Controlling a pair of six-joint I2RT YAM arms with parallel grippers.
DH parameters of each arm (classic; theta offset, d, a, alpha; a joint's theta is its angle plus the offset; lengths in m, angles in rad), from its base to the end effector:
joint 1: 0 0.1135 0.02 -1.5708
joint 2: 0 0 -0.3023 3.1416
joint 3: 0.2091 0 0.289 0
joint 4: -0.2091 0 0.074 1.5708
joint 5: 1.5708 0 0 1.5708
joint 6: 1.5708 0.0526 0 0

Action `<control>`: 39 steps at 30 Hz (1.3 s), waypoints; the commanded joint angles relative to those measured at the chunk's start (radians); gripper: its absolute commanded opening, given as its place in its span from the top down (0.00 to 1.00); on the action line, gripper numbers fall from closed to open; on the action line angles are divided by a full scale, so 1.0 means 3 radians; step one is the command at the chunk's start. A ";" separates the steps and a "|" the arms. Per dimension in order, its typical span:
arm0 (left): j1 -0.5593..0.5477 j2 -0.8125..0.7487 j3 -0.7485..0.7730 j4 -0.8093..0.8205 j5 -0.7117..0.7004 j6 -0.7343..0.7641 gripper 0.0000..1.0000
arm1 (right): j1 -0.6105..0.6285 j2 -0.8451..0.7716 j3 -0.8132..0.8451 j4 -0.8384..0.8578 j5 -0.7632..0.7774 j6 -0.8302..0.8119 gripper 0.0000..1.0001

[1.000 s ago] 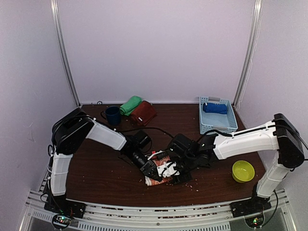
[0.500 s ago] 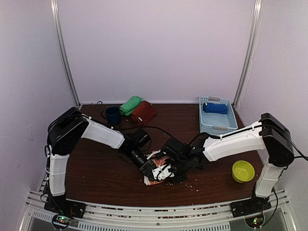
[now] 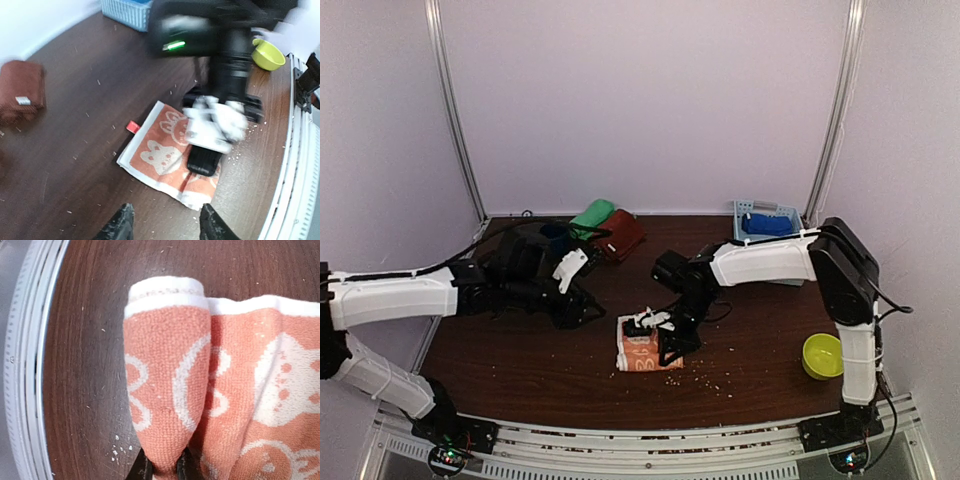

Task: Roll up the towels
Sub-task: Roll the towel at the center of the board.

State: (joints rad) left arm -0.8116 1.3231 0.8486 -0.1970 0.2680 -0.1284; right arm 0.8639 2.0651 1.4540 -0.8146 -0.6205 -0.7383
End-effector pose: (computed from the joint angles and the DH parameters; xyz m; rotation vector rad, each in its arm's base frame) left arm 0.2118 -0.2435 0.2532 0.9253 2.1491 -0.7910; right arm 0.2666 0.3592 0.1510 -2.1242 1.9647 0.9388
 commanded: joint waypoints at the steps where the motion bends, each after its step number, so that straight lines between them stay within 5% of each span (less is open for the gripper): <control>1: -0.0498 -0.0552 -0.0349 0.0555 -0.0874 0.0530 0.52 | -0.0227 0.0726 0.0651 -0.1315 -0.0488 -0.0182 0.91; 5: -0.1094 -0.0490 -0.0194 0.0404 -0.1283 0.0927 0.51 | -0.0308 0.1125 0.1065 -0.1674 -0.0574 -0.0208 0.91; 9: -0.1309 0.0074 0.0100 0.0172 -0.1266 0.1209 0.51 | -0.0333 0.1254 0.1159 -0.1710 -0.0575 -0.0170 0.91; 16: -0.1367 0.1061 0.0604 0.0024 -0.1326 0.1569 0.50 | -0.0338 0.1313 0.1213 -0.1762 -0.0599 -0.0184 0.90; 29: -0.1370 0.1754 0.0818 0.0083 -0.1211 0.1739 0.51 | -0.0336 0.1370 0.1266 -0.1794 -0.0672 -0.0201 0.90; 39: -0.1370 0.1960 0.0928 0.0033 -0.1163 0.1652 0.71 | -0.0337 0.1291 0.1302 -0.1803 -0.0739 -0.0199 0.89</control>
State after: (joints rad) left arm -1.2175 1.8915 1.1007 -0.1967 -0.1081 0.3759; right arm 0.7589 2.4176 1.8454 -1.3827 -0.9302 -0.7876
